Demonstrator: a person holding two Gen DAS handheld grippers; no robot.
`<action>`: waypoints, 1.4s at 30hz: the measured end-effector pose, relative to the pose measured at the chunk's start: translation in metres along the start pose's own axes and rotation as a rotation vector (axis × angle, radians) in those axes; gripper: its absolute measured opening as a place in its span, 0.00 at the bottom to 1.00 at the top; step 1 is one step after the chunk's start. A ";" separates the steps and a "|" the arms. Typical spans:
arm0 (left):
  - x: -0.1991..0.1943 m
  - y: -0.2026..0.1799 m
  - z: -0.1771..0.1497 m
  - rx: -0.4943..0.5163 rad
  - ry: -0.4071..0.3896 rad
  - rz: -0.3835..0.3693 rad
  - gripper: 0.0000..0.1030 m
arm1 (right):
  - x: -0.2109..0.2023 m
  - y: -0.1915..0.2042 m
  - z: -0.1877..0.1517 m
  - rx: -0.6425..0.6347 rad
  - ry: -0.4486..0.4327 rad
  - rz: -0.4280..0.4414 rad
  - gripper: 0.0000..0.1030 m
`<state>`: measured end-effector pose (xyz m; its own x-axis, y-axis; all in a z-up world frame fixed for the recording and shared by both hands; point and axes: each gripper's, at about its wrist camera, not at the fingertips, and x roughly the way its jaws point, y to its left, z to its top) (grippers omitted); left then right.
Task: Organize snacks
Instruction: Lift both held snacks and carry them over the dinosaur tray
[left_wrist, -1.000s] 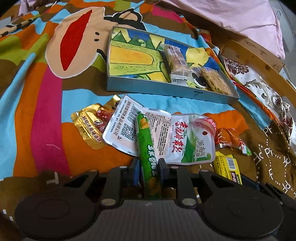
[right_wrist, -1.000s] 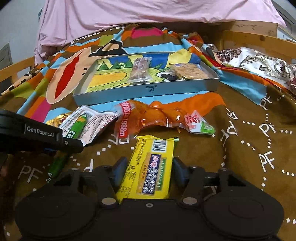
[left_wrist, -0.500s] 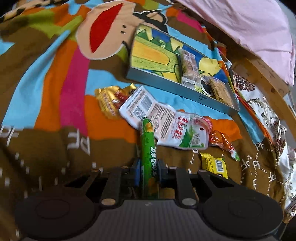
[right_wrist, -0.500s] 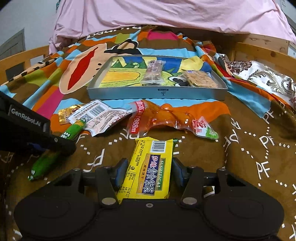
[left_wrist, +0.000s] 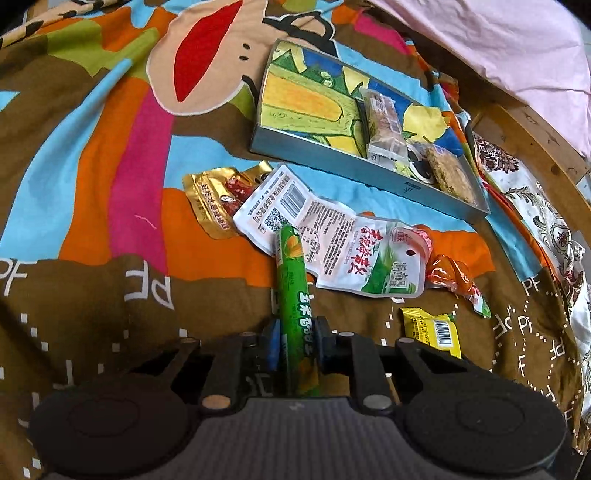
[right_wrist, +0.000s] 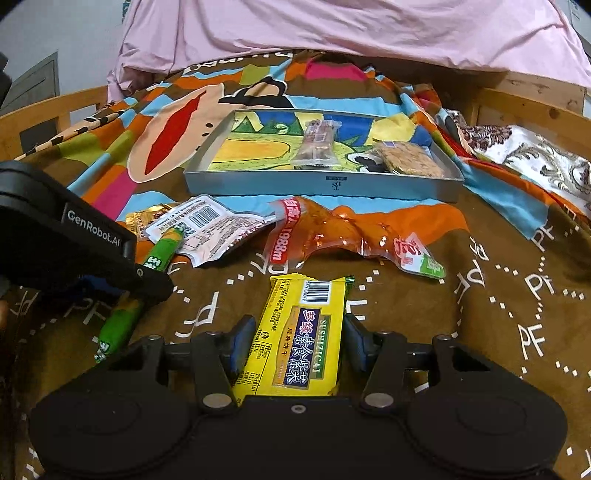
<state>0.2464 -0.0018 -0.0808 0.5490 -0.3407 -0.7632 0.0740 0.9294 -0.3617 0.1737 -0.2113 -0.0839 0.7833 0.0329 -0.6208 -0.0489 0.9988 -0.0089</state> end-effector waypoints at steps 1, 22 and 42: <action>-0.002 -0.001 -0.001 0.002 -0.007 0.003 0.19 | -0.001 0.001 0.000 -0.010 -0.005 -0.001 0.52; -0.065 -0.059 0.020 0.084 -0.308 -0.108 0.19 | -0.054 -0.015 0.043 -0.120 -0.351 -0.075 0.52; 0.018 -0.102 0.147 0.103 -0.473 -0.066 0.19 | 0.076 -0.115 0.155 -0.009 -0.519 -0.073 0.52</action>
<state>0.3706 -0.0823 0.0211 0.8567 -0.3192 -0.4051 0.1896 0.9254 -0.3281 0.3350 -0.3179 -0.0090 0.9888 -0.0200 -0.1478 0.0133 0.9989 -0.0460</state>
